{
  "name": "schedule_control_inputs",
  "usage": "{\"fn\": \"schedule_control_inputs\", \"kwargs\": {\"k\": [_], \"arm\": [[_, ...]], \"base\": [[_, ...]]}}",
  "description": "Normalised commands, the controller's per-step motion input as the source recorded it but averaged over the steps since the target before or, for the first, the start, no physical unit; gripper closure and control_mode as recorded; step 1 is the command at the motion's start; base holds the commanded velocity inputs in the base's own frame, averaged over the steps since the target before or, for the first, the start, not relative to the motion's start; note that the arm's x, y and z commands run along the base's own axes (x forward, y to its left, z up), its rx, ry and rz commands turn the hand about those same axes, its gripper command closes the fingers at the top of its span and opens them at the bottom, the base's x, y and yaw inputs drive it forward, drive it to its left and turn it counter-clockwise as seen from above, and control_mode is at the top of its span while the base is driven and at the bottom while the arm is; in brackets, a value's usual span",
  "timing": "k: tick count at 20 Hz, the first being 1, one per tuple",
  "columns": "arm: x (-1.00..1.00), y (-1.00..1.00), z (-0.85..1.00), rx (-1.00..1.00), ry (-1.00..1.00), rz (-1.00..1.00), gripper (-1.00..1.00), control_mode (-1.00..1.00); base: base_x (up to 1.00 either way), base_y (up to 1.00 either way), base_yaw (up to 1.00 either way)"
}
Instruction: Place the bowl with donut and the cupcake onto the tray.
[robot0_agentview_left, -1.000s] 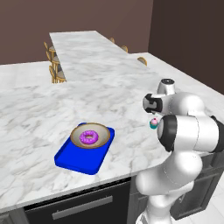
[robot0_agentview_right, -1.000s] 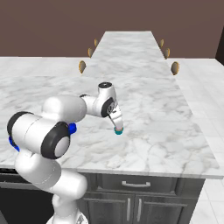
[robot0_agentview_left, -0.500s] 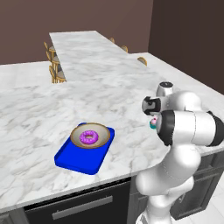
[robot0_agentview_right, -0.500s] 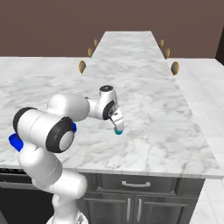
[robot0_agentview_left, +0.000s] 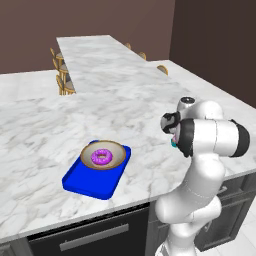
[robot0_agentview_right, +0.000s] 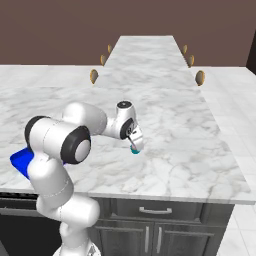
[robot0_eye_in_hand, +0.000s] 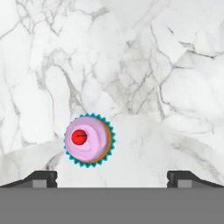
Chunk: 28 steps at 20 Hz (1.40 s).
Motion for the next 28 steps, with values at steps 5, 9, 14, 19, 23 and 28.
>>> {"fn": "schedule_control_inputs", "kwargs": {"k": [5,9,14,19,23,28], "arm": [[0.27,-0.10,-0.22,0.00,0.00,0.00,-1.00,-1.00],[0.19,-0.08,-0.22,0.02,0.00,0.01,-1.00,-1.00],[0.12,0.00,-0.07,0.02,0.00,0.02,-1.00,-1.00],[0.04,0.00,-0.12,0.01,0.00,0.01,-1.00,-1.00],[0.01,0.00,-0.28,0.00,0.00,0.01,-1.00,-1.00],[0.01,0.00,-0.20,0.00,0.00,0.02,-1.00,-1.00]], "base": [[0.00,0.00,0.00],[0.00,0.00,0.00],[0.00,0.00,0.00],[0.00,0.00,0.00],[0.00,0.00,0.00],[0.00,0.00,0.00]]}}
